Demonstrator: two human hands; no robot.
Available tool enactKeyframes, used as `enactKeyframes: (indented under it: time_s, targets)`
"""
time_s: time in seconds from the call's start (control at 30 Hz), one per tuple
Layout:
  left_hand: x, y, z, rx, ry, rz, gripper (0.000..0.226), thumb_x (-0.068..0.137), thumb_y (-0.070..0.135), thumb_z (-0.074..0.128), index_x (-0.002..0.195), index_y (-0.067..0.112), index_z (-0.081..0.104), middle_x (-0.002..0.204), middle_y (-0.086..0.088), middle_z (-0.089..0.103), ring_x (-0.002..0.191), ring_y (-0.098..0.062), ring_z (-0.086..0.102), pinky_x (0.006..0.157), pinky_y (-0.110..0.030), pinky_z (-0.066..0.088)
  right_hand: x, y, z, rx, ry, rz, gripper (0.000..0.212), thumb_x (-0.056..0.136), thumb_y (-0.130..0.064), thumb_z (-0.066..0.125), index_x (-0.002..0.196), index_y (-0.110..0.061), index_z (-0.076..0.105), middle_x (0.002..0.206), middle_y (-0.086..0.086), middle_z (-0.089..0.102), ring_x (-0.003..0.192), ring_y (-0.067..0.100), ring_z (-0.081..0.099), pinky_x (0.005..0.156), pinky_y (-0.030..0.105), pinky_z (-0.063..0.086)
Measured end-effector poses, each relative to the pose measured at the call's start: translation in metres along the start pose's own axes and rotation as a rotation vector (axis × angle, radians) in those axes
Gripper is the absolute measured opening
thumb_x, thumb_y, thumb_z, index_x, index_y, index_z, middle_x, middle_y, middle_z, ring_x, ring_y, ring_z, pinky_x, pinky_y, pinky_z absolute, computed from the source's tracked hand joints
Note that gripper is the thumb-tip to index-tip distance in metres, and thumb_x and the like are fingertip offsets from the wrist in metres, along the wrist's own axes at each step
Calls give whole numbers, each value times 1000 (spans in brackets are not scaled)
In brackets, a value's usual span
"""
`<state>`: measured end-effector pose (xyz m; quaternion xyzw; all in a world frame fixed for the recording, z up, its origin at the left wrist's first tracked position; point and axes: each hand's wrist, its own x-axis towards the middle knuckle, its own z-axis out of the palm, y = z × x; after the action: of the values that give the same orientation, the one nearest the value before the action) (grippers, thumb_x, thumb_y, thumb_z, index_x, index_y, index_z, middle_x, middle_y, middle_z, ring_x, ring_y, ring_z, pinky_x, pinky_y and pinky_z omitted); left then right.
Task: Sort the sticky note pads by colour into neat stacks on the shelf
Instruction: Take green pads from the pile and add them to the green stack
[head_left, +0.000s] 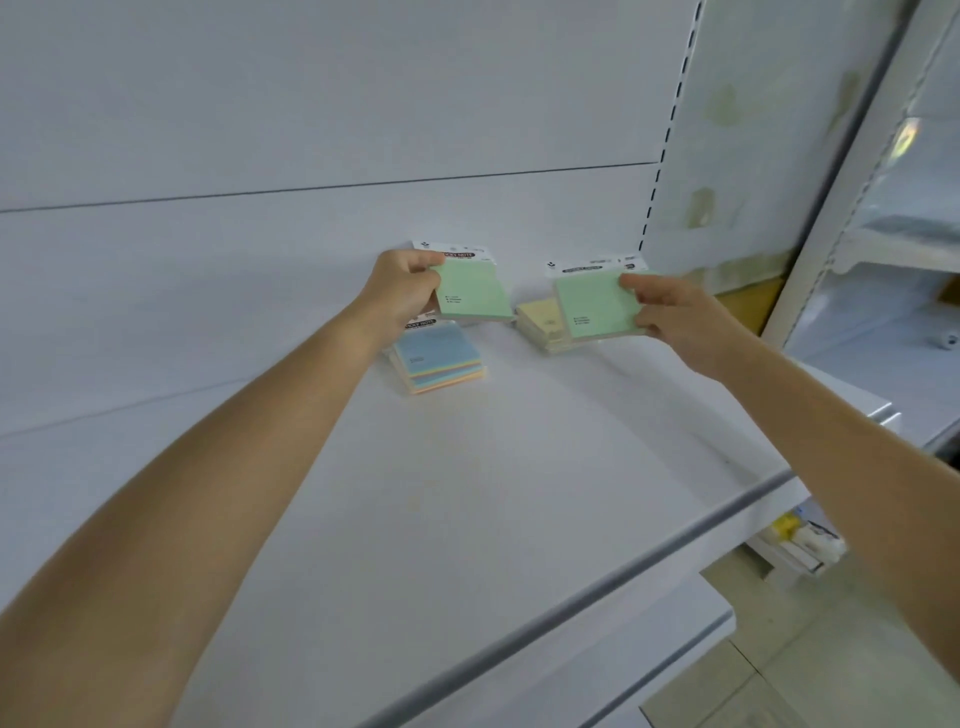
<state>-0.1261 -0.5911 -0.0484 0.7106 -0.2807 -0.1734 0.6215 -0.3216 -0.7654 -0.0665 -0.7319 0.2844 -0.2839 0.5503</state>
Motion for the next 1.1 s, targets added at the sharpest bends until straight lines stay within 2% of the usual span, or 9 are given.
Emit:
enactKeyframes:
  time_s: [0.2,0.33,0.4,0.5,0.57,0.6,0.73,0.87,1.1]
  targets:
    - [14,2,49,-17,24,-10,41,90,-9,36,128,-2,49,109,-10,51,98,-21,53,72,-17,48,60,3,-59,-125,106,-43,50,85,17,35,131,1,46,111,10,52,70,8,49,51,4,42]
    - [19,2,90,-3,79,-10,41,90,-9,35,128,-2,50,108,-11,51,97,-20,53,64,-17,53,102,15,-92,-249,79,-47,47,86,12,38,129,-4,50,117,10,54,84,14,52,63,8,44]
    - [21,3,109,-3,124,-22,42,90,-9,35,128,0,50,110,-13,53,97,-21,53,74,-26,54,121,21,-103,-326,34,-61,47,86,11,39,129,-4,50,118,9,54,85,14,52,67,6,45]
    - [25,7,134,48,201,-20,43,89,-8,36,128,1,51,124,-21,56,96,-23,54,90,-38,51,143,33,-115,-408,-32,-75,46,86,7,40,129,-6,51,129,15,54,93,17,50,93,23,47]
    - [26,10,147,51,238,-15,43,89,-8,36,128,0,51,129,-22,55,97,-23,54,94,-38,49,149,38,-116,-470,-57,-110,46,87,6,39,130,-6,51,124,13,56,86,17,51,72,13,48]
    - [25,12,152,39,254,-14,43,89,-9,36,129,-1,50,130,-22,54,98,-22,54,94,-36,48,150,40,-115,-497,-72,-133,46,87,5,37,129,-6,51,127,14,55,89,18,52,68,13,45]
    - [21,20,168,5,307,-8,42,90,-10,35,129,-3,49,132,-22,52,100,-23,54,83,-30,51,153,48,-110,-596,-104,-170,41,91,0,36,129,-4,50,134,17,51,120,32,50,98,33,40]
    - [21,28,182,-8,333,-21,42,90,-11,35,128,-3,50,126,-21,54,98,-23,54,70,-18,51,151,57,-108,-659,-82,-214,30,87,2,38,107,6,59,115,23,55,109,33,53,80,27,38]
    - [35,37,207,-3,328,-20,42,89,-12,33,128,-5,49,112,-15,52,98,-25,54,78,-30,53,111,68,-123,-753,-35,-356,67,92,-33,46,142,1,18,150,18,18,138,34,19,113,39,21]
